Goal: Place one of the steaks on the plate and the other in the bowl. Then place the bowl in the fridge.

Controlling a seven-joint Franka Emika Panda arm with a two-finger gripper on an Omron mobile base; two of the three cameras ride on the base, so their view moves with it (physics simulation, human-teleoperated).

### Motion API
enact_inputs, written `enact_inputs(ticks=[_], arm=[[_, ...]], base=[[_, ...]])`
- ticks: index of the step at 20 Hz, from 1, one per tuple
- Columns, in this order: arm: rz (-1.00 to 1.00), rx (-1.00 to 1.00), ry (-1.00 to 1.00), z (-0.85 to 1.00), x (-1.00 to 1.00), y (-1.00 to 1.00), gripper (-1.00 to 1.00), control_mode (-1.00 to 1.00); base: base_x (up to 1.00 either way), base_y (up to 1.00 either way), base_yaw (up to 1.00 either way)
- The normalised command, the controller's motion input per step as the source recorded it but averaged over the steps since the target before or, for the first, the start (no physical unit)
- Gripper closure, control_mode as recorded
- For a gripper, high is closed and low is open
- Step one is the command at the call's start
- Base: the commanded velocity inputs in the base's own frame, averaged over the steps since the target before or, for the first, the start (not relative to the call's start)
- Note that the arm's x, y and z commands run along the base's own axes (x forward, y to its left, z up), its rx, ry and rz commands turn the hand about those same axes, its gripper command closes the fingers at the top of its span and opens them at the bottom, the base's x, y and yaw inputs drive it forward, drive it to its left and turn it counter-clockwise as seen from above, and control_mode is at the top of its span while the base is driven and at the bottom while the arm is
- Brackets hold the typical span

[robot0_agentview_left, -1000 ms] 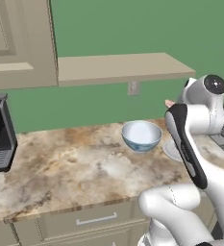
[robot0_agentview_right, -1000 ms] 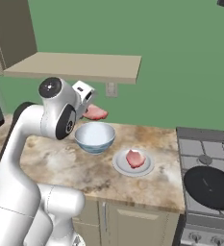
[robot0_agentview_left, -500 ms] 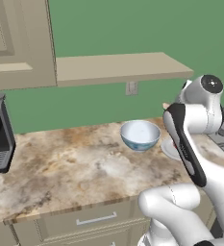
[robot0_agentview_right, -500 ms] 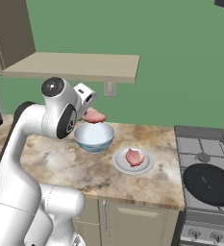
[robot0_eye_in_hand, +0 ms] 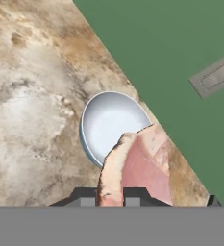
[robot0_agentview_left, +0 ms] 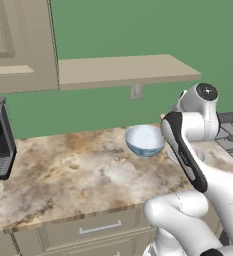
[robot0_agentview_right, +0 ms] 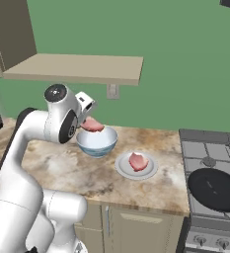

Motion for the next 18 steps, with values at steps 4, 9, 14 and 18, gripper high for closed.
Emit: enact_inputs(ticks=[4,9,14,18], arm=[[0.00,0.07,0.16,-0.41,0.39,0.10,1.00,-1.00],[0.00,0.07,0.14,-0.46,0.45,0.07,1.00,-1.00],[0.00,0.06,0.11,-0.37,0.42,0.01,1.00,-1.00],[0.00,0.03,0.05,-0.28,0.45,0.10,1.00,-1.00]], base=[[0.00,0.00,0.00],[0.00,0.00,0.00],[0.00,0.00,0.00],[0.00,0.00,0.00]])
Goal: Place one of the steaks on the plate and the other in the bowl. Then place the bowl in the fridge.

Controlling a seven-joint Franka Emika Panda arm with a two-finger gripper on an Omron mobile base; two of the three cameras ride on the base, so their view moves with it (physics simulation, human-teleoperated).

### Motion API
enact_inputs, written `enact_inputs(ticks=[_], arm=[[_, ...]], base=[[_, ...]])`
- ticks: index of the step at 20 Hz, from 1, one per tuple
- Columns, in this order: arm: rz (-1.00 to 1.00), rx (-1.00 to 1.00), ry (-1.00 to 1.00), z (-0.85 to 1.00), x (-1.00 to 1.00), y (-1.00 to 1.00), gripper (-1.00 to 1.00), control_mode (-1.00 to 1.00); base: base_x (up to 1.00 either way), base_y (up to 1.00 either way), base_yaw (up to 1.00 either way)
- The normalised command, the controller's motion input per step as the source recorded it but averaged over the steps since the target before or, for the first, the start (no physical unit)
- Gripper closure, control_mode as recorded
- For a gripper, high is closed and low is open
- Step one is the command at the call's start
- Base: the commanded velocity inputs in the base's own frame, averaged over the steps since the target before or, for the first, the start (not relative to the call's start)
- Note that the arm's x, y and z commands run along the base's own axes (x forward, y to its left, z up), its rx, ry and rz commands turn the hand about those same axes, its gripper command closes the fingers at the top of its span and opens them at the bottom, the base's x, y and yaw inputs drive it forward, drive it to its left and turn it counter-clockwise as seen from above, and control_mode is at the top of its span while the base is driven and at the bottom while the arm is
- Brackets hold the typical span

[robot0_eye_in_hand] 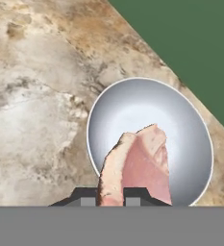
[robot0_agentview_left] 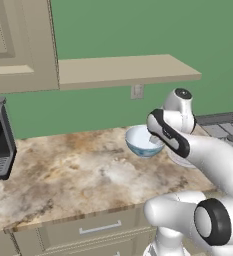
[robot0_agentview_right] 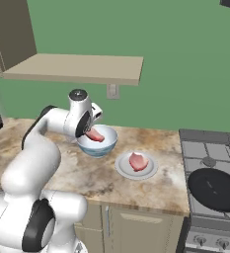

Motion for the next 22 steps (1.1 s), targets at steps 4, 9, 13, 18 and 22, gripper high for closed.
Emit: enact_inputs(ticks=[4,9,13,18,22], arm=[[0.00,0.00,0.00,-0.21,0.39,0.16,1.00,-1.00],[0.00,0.01,0.04,-0.25,0.38,0.05,1.00,-1.00],[0.00,0.01,0.02,-0.18,0.34,0.00,1.00,-1.00],[0.00,0.02,0.06,-0.22,0.35,0.00,1.00,-1.00],[0.00,0.07,0.10,-0.30,0.25,0.00,1.00,-1.00]], base=[[0.00,0.00,0.00],[0.00,0.00,0.00],[0.00,0.00,0.00],[0.00,0.00,0.00],[0.00,0.00,0.00]])
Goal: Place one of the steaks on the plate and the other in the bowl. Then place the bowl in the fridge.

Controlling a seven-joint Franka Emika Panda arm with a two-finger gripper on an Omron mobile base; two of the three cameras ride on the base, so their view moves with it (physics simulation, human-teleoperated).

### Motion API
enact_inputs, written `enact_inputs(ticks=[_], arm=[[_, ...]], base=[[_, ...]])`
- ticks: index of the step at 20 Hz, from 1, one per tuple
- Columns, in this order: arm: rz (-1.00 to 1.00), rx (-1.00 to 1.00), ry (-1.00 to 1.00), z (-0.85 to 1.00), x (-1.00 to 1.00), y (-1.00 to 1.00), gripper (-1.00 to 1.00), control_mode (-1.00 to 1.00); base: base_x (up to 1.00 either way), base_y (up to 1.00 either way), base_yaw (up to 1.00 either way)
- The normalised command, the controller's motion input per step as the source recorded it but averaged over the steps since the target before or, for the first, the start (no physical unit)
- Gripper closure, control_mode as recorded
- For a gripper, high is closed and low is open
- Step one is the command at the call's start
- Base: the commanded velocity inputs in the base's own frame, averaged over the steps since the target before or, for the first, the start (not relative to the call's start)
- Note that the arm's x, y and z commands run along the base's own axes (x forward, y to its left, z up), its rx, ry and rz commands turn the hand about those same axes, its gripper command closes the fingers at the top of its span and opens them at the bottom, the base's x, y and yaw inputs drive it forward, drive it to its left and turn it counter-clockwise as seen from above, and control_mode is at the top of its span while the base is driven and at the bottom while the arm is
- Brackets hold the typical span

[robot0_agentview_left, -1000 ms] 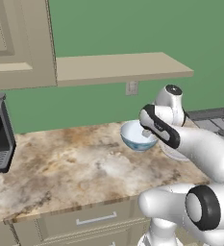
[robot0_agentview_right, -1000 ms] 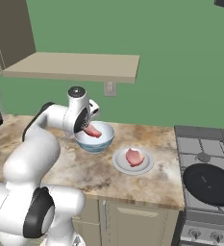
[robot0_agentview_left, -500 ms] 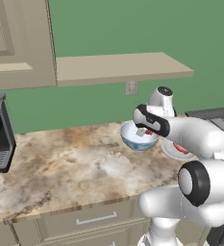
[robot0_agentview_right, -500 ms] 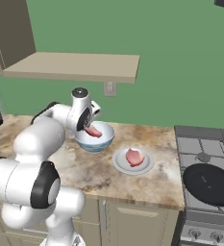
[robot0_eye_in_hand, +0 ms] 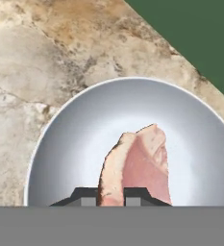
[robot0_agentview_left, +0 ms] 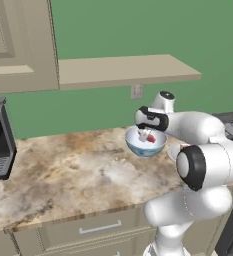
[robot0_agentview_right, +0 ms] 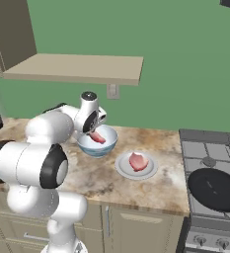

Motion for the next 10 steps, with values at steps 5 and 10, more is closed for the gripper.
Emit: enact_inputs(ticks=[5,10], arm=[[0.00,0.05,0.09,-0.31,0.30,0.00,1.00,-1.00],[0.00,0.01,0.02,-0.35,0.33,0.00,1.00,-1.00]], base=[[0.00,0.00,0.00],[0.00,0.00,0.00]])
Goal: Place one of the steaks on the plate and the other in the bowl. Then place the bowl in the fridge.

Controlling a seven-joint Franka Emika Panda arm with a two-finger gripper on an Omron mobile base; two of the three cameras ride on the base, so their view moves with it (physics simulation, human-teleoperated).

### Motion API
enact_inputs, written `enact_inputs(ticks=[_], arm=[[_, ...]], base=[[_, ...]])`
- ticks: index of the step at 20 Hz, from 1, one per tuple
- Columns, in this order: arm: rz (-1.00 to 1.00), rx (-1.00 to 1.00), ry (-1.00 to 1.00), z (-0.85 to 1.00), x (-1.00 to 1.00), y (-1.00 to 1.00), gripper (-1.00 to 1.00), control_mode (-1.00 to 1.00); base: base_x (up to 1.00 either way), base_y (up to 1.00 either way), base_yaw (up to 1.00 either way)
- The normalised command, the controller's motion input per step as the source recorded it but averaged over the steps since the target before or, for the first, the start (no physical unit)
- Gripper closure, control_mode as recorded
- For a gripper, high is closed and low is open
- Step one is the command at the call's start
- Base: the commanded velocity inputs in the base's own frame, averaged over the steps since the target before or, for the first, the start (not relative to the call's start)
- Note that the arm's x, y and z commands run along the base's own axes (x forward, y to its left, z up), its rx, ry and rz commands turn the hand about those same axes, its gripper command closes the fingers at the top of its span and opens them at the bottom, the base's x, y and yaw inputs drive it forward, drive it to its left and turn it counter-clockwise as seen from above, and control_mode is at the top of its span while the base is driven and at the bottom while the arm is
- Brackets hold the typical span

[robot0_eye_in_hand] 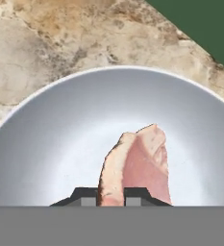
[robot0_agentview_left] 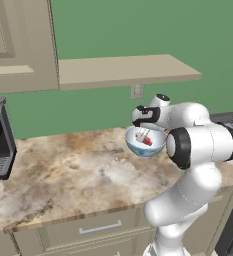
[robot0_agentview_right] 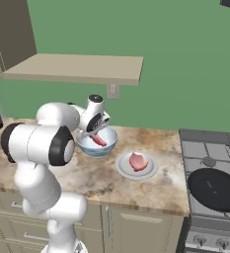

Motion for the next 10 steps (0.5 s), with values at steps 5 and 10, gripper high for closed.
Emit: enact_inputs(ticks=[5,10], arm=[[0.00,0.01,0.01,-0.30,0.44,0.00,1.00,-1.00],[0.00,0.00,0.04,-0.35,0.39,0.00,1.00,-1.00]], base=[[0.00,0.00,0.00],[0.00,0.00,0.00]])
